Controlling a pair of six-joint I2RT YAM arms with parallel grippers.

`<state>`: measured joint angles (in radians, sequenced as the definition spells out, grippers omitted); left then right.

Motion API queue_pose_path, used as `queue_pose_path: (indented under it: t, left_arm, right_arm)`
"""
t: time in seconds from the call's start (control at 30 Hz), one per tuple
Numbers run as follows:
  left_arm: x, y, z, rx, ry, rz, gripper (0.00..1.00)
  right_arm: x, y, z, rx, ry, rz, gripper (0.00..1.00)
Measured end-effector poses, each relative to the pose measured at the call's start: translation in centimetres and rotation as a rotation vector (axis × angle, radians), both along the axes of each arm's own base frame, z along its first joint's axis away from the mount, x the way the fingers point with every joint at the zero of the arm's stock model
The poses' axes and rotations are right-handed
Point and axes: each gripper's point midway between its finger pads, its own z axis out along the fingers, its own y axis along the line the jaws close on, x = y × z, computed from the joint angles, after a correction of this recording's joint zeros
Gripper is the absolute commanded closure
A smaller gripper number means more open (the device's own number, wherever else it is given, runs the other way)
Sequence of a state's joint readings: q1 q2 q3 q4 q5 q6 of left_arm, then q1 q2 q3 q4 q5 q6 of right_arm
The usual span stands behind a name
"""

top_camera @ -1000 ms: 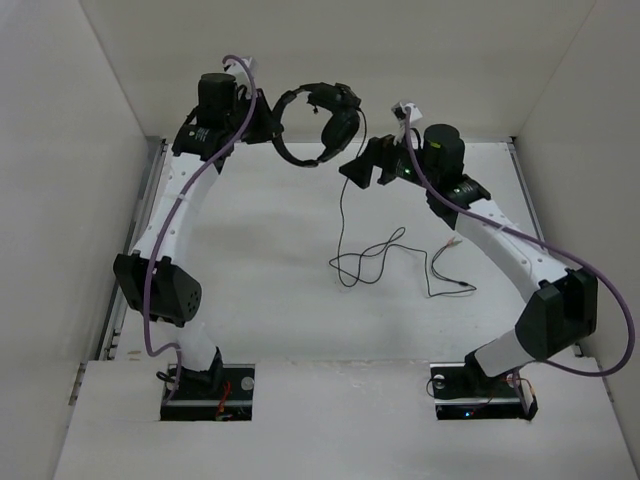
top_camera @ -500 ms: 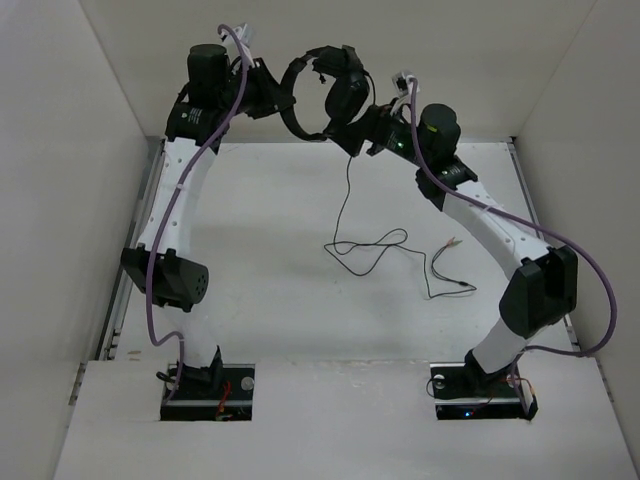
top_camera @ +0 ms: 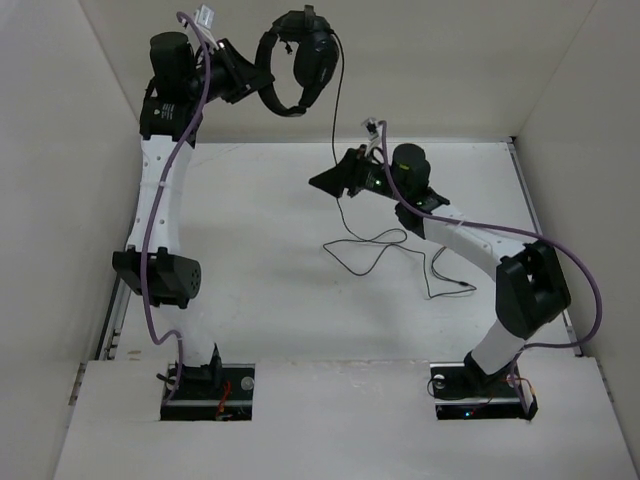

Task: Wrap the headphones

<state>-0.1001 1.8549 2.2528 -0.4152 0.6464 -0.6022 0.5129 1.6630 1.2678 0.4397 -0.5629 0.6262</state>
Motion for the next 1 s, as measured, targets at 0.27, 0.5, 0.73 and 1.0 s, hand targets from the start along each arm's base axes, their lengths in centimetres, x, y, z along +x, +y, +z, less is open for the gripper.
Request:
queue_pose_path:
  t: [0.27,0.5,0.73,1.0]
  left_arm:
    - [0.1,1.5,2.5,-0.072,-0.038,0.01,0.99]
    - [0.4,4.1,4.5,-0.106,-0.078,0.052,0.99]
    - [1.3,7.8,6.3,-0.127,-0.127,0.128,0.99]
    - [2.1,9.0,6.2,-0.145,-0.124,0.155,0.99]
  right_arm:
    - [-6.0,4.1,-3.4,-0.013,0.033,0.187,0.44]
    - [-8.6,5.6,-4.1,-0.012,0.02,0.283,0.51]
    - [-9.6,5.3,-6.7,-0.057,0.041,0.308,0.62]
    - [-11.4,5.7,-8.2,-0.124,0.012,0.388,0.97]
